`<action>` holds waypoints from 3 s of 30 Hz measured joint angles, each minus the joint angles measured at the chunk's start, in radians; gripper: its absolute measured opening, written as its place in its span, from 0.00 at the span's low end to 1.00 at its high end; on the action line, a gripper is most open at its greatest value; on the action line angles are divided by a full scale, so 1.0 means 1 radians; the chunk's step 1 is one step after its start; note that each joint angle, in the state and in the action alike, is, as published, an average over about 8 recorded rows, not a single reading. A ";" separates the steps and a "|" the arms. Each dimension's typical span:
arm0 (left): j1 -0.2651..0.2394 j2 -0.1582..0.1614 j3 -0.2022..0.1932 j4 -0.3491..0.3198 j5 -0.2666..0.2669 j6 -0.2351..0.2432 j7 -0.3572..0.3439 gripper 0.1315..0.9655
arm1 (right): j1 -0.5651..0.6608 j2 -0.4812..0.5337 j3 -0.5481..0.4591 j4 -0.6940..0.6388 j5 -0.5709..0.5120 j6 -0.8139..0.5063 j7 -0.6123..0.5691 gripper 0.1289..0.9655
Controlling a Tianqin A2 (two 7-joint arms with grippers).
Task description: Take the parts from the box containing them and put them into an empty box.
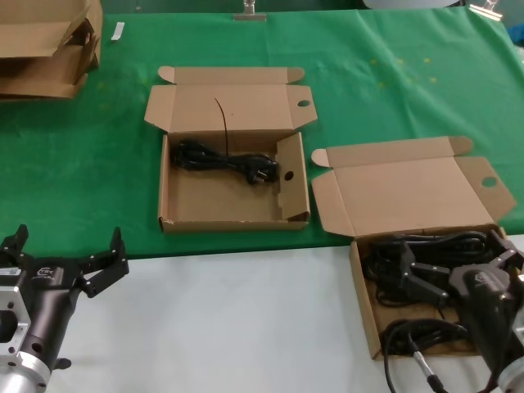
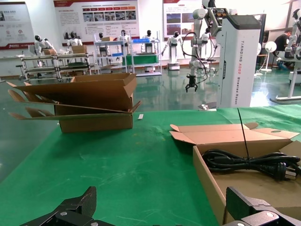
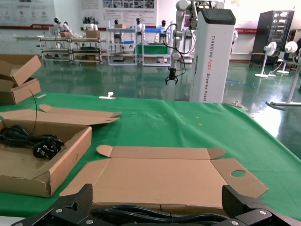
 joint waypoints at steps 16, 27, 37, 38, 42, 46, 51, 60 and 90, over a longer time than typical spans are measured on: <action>0.000 0.000 0.000 0.000 0.000 0.000 0.000 1.00 | 0.000 0.000 0.000 0.000 0.000 0.000 0.000 1.00; 0.000 0.000 0.000 0.000 0.000 0.000 0.000 1.00 | 0.000 0.000 0.000 0.000 0.000 0.000 0.000 1.00; 0.000 0.000 0.000 0.000 0.000 0.000 0.000 1.00 | 0.000 0.000 0.000 0.000 0.000 0.000 0.000 1.00; 0.000 0.000 0.000 0.000 0.000 0.000 0.000 1.00 | 0.000 0.000 0.000 0.000 0.000 0.000 0.000 1.00; 0.000 0.000 0.000 0.000 0.000 0.000 0.000 1.00 | 0.000 0.000 0.000 0.000 0.000 0.000 0.000 1.00; 0.000 0.000 0.000 0.000 0.000 0.000 0.000 1.00 | 0.000 0.000 0.000 0.000 0.000 0.000 0.000 1.00; 0.000 0.000 0.000 0.000 0.000 0.000 0.000 1.00 | 0.000 0.000 0.000 0.000 0.000 0.000 0.000 1.00; 0.000 0.000 0.000 0.000 0.000 0.000 0.000 1.00 | 0.000 0.000 0.000 0.000 0.000 0.000 0.000 1.00; 0.000 0.000 0.000 0.000 0.000 0.000 0.000 1.00 | 0.000 0.000 0.000 0.000 0.000 0.000 0.000 1.00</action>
